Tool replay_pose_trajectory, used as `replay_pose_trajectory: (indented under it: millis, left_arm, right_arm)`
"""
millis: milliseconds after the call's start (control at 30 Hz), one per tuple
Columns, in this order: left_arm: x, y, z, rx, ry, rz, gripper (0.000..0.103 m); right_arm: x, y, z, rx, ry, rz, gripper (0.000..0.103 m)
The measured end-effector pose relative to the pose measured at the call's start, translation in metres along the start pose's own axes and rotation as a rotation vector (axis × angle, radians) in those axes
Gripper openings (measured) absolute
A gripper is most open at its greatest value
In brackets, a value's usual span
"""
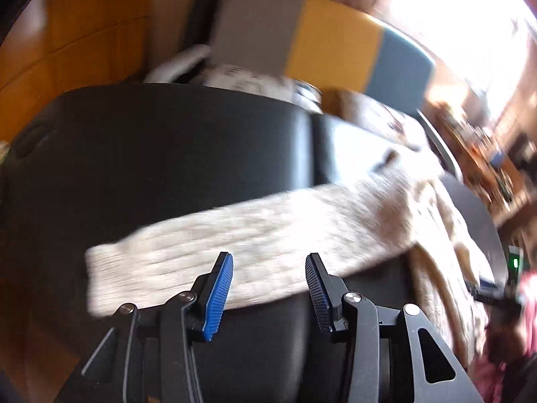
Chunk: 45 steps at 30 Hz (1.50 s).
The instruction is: Fold clothes
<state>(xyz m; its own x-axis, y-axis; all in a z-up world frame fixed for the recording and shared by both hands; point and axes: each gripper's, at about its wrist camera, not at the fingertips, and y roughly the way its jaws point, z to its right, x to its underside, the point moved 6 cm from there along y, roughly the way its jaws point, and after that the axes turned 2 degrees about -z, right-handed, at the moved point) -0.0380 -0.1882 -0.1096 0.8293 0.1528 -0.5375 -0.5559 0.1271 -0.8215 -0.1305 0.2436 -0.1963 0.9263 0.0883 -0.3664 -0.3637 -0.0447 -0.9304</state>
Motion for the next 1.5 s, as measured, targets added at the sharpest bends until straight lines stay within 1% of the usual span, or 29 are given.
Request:
replay_pose_trajectory:
  millis: [33, 100, 133, 200, 300, 333, 367, 433, 467, 500, 533, 633, 733, 767, 800, 833, 867, 900, 933, 1000, 1100, 1167, 1200, 1267, 1333, 1367, 1433, 1467, 1500]
  left_arm:
    - [-0.005, 0.008, 0.015, 0.01, 0.032, -0.004, 0.046]
    - [-0.016, 0.023, 0.044, 0.031, 0.097, -0.006, 0.046]
    - [-0.021, 0.031, 0.059, 0.042, 0.13, -0.007, 0.046]
    - [-0.045, 0.047, 0.089, 0.072, 0.187, 0.004, 0.047]
    - [-0.08, 0.071, 0.132, 0.102, 0.258, 0.018, 0.057]
    - [-0.087, 0.082, 0.143, 0.106, 0.27, 0.014, 0.058]
    - [-0.094, 0.096, 0.153, 0.107, 0.276, 0.006, 0.058]
    - [-0.108, 0.122, 0.17, 0.108, 0.283, -0.013, 0.059]
    - [-0.113, 0.135, 0.177, 0.107, 0.285, -0.027, 0.059]
    - [-0.117, 0.147, 0.183, 0.104, 0.29, -0.041, 0.059]
    - [-0.12, 0.157, 0.188, 0.1, 0.301, -0.051, 0.059]
    - [-0.125, 0.179, 0.202, 0.078, 0.357, -0.053, 0.06]
    - [-0.128, 0.196, 0.213, 0.049, 0.41, -0.039, 0.062]
    - [-0.129, 0.201, 0.215, 0.038, 0.424, -0.033, 0.062]
    - [-0.129, 0.204, 0.215, 0.033, 0.43, -0.03, 0.057]
    - [-0.128, 0.207, 0.214, 0.031, 0.428, -0.029, 0.037]
    - [-0.128, 0.21, 0.212, 0.033, 0.412, -0.032, 0.027]
    - [-0.129, 0.212, 0.208, 0.037, 0.384, -0.04, 0.02]
    - [-0.131, 0.213, 0.205, 0.047, 0.352, -0.034, 0.018]
    - [-0.139, 0.209, 0.196, 0.077, 0.276, -0.005, 0.017]
    - [-0.154, 0.208, 0.185, 0.118, 0.181, 0.006, 0.016]
    - [-0.164, 0.208, 0.178, 0.145, 0.12, 0.012, 0.016]
    - [-0.168, 0.212, 0.176, 0.149, 0.104, -0.003, 0.016]
    - [-0.171, 0.228, 0.172, 0.149, 0.094, -0.072, 0.018]
    - [-0.171, 0.24, 0.168, 0.156, 0.071, -0.141, 0.024]
    - [-0.17, 0.242, 0.165, 0.159, 0.065, -0.162, 0.024]
    - [-0.171, 0.231, 0.158, 0.173, 0.041, -0.152, 0.027]
    - [-0.172, 0.225, 0.154, 0.182, 0.026, -0.142, 0.031]
    - [-0.172, 0.216, 0.15, 0.193, 0.006, -0.131, 0.038]
  right_arm:
    - [-0.004, -0.007, -0.004, -0.003, -0.008, 0.02, 0.103]
    - [-0.013, -0.02, -0.011, -0.008, -0.024, 0.06, 0.094]
    - [-0.017, -0.027, -0.015, -0.01, -0.031, 0.08, 0.093]
    - [-0.026, -0.04, -0.022, -0.016, -0.047, 0.12, 0.093]
    - [-0.037, -0.041, -0.012, -0.059, -0.053, 0.191, 0.093]
    - [-0.039, -0.043, -0.012, -0.076, -0.051, 0.216, 0.093]
    - [-0.04, -0.054, -0.024, -0.087, -0.044, 0.235, 0.093]
    - [-0.052, -0.041, -0.013, -0.073, -0.039, 0.261, 0.093]
    - [-0.059, -0.036, -0.01, -0.068, -0.039, 0.271, 0.091]
    - [-0.069, -0.029, -0.016, -0.072, -0.051, 0.268, 0.087]
    - [-0.079, -0.011, -0.02, -0.096, -0.062, 0.257, 0.086]
    - [-0.084, 0.009, -0.038, -0.172, -0.09, 0.21, 0.077]
    - [-0.096, 0.033, -0.048, -0.181, -0.13, 0.182, 0.064]
    - [-0.098, 0.04, -0.048, -0.181, -0.133, 0.17, 0.049]
    - [-0.101, 0.045, -0.047, -0.16, -0.132, 0.163, 0.033]
    - [-0.103, 0.047, -0.046, -0.153, -0.134, 0.169, 0.028]
    - [-0.105, 0.046, -0.045, -0.151, -0.135, 0.182, 0.021]
    - [-0.107, 0.044, -0.043, -0.145, -0.136, 0.195, 0.016]
    - [-0.111, 0.04, -0.039, -0.127, -0.136, 0.212, 0.014]
    - [-0.121, 0.028, -0.028, -0.099, -0.112, 0.254, 0.01]
    - [-0.139, 0.022, -0.004, 0.012, -0.078, 0.286, 0.009]
    - [-0.15, 0.029, 0.015, 0.068, -0.034, 0.266, 0.009]
    - [-0.155, 0.035, 0.025, 0.082, -0.008, 0.249, 0.009]
    - [-0.159, 0.054, 0.042, 0.083, 0.038, 0.183, 0.009]
    - [-0.156, 0.07, 0.055, 0.085, 0.077, 0.138, 0.01]
    - [-0.153, 0.072, 0.059, 0.066, 0.094, 0.129, 0.012]
    - [-0.147, 0.075, 0.066, 0.027, 0.127, 0.11, 0.013]
    - [-0.144, 0.075, 0.069, 0.009, 0.145, 0.106, 0.018]
    - [-0.14, 0.066, 0.072, -0.007, 0.164, 0.125, 0.018]
